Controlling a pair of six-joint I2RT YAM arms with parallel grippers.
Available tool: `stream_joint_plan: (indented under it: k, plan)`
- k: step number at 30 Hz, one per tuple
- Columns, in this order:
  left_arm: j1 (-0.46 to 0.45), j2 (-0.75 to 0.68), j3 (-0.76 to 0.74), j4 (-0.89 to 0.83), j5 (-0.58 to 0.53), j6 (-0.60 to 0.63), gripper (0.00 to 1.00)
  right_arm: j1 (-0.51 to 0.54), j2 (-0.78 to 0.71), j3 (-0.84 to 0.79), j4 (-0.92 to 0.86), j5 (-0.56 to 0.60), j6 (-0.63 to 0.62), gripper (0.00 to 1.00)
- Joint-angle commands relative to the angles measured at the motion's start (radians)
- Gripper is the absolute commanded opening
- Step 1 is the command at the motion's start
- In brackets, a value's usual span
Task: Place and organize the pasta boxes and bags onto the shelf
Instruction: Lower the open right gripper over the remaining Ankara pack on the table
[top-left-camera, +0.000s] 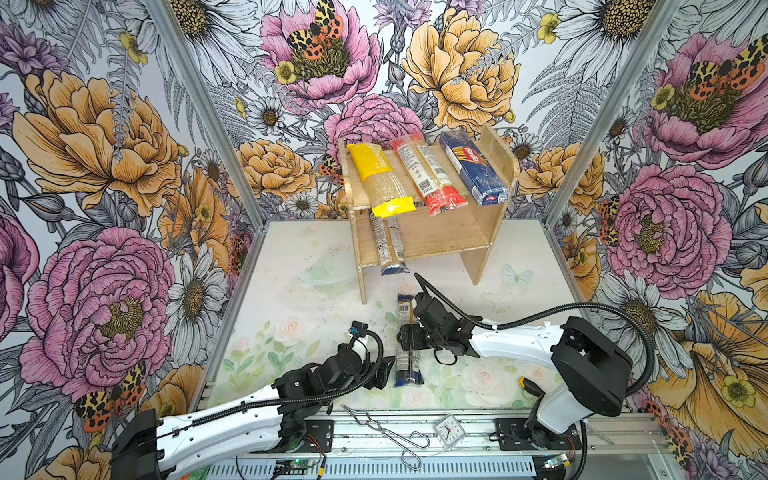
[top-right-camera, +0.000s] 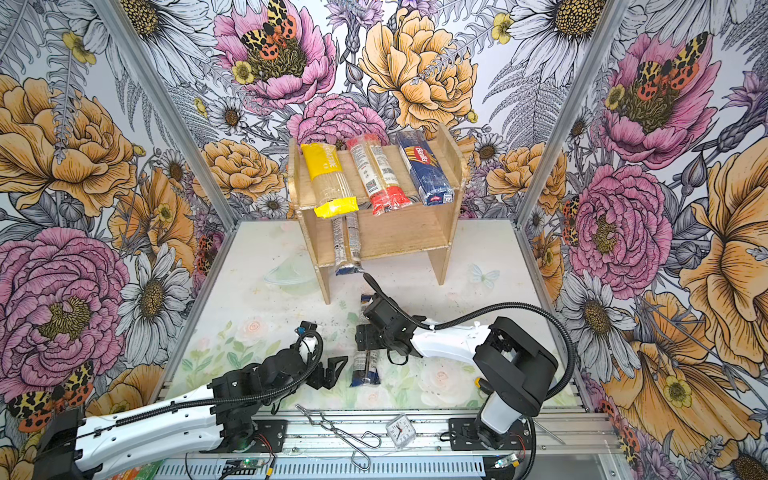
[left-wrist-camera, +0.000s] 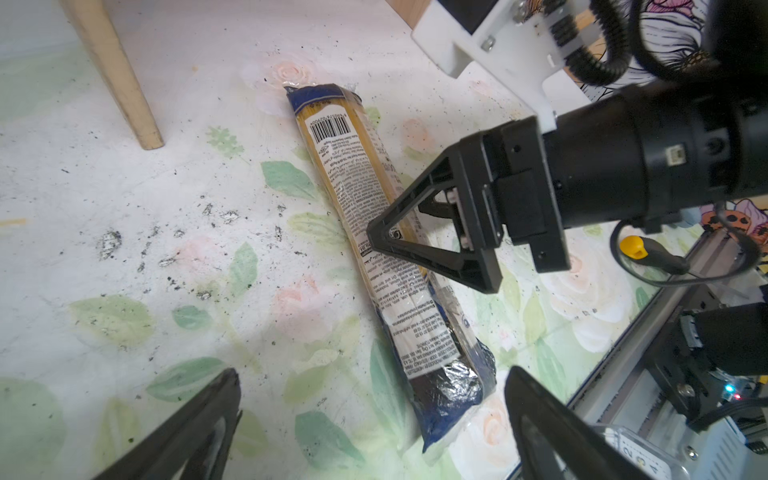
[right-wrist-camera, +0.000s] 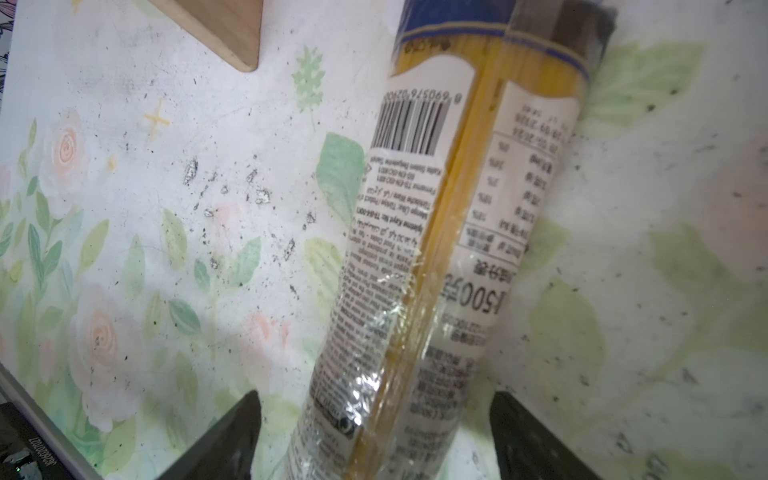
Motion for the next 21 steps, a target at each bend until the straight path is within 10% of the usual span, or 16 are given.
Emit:
stream_joint_plan:
  k: [1, 21]
  plan:
    - [-0.007, -0.007, 0.004, -0.010, 0.003, -0.009, 0.99, 0.008, 0.025, 0.035, -0.004, 0.046, 0.012, 0.88]
    - [-0.007, -0.044, -0.013, -0.031, -0.004, -0.030, 0.99, 0.064, 0.152, 0.127, -0.115, 0.124, -0.014, 0.81]
